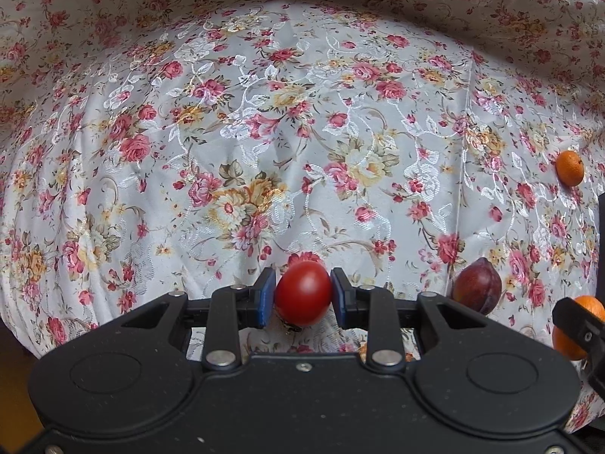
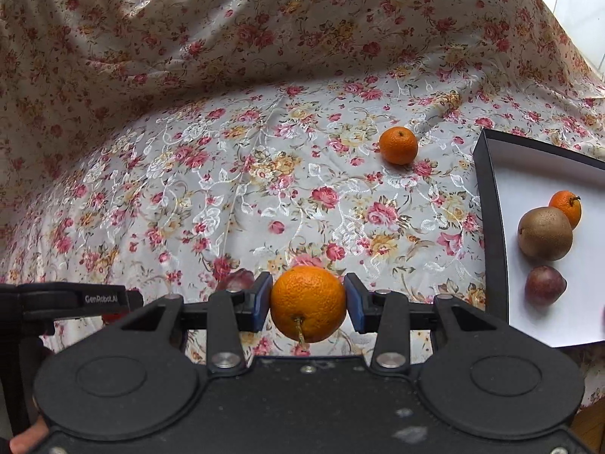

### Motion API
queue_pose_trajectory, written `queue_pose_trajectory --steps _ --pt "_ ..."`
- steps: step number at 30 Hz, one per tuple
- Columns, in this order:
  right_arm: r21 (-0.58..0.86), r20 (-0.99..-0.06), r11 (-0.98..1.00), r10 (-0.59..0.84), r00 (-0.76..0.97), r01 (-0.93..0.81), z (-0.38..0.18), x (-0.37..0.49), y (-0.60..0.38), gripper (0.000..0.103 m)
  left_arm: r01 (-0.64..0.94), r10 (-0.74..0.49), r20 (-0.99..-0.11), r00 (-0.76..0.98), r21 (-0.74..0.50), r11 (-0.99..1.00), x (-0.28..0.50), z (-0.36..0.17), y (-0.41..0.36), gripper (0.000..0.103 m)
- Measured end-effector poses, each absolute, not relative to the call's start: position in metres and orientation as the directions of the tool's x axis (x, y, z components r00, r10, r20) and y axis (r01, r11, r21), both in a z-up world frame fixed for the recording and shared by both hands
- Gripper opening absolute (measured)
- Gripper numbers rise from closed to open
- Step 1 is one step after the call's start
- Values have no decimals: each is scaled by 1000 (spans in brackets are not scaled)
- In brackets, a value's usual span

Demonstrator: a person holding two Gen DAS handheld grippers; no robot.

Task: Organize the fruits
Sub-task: 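Carry the tangerine with the right gripper and tomato with the left toward the box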

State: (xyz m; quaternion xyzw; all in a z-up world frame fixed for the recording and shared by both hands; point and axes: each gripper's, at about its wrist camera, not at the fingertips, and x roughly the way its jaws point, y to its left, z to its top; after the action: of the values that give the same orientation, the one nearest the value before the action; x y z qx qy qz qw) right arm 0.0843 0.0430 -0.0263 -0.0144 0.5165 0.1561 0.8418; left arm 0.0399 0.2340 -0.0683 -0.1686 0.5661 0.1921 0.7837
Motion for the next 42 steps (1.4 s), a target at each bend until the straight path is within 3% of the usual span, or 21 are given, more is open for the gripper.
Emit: queue_pose_trajectory --steps 13,24,42 --pt "103 -881 963 205 426 -250 -16 32 -1 43 -471 93 -956 277 -50 881 29 -60 207 40" --pt "117 -874 987 154 460 -108 -8 15 -67 43 -395 61 -947 317 -73 916 23 -45 167 40" --pt "123 -883 970 12 468 208 -15 9 -198 43 -58 -76 -925 374 -105 993 42 -38 22 40"
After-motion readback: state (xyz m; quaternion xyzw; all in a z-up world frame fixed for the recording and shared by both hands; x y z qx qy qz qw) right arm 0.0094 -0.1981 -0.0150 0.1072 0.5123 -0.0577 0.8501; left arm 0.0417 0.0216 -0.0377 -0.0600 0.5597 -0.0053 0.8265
